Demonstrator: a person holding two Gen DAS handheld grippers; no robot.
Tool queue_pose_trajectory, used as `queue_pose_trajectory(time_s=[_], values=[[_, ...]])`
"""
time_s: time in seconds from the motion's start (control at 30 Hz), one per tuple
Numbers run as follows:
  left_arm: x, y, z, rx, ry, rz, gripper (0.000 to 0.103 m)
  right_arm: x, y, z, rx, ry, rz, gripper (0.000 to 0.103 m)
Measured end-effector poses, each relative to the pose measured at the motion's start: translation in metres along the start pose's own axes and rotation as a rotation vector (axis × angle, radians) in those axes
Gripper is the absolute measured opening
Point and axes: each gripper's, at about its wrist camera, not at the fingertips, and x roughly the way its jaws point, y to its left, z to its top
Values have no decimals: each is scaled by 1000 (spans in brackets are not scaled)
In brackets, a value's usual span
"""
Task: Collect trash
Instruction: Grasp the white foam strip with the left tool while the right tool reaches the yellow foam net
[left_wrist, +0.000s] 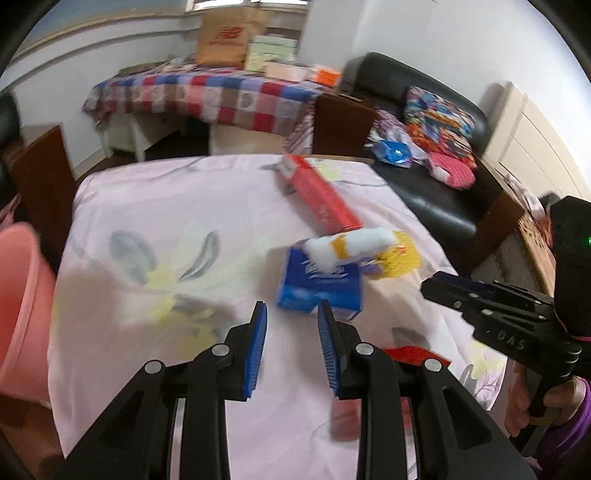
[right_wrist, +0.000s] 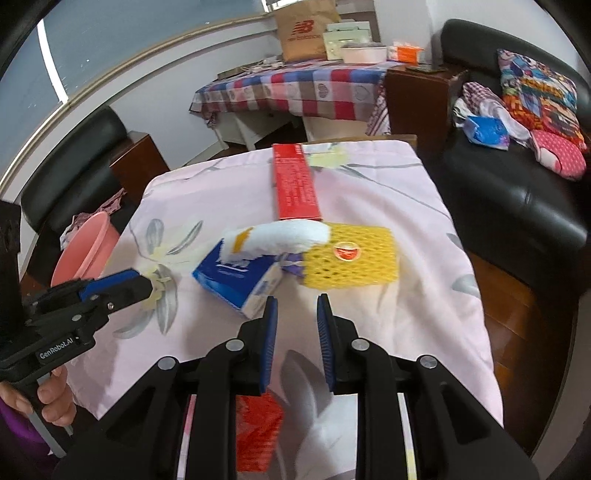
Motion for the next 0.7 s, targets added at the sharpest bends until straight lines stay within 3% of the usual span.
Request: queue_pose_trajectory(time_s=[0.13,0.47,0.53,0.6,0.7], values=[[15,-22,13,75,26,-63,33,0,-12,-1,20,9,1,22],[64,-52,44,324,102,-72,34,7,-35,0,58,52,8,22],[75,-53,51,372,123,-69,34,9,-38,1,65,64,18,27],[83,-53,57,407,144,-83,34,10,-41,2,76,62,30,41],[94,-52,64,447,167,-100,35,10,-45,7,87,61,44,41]])
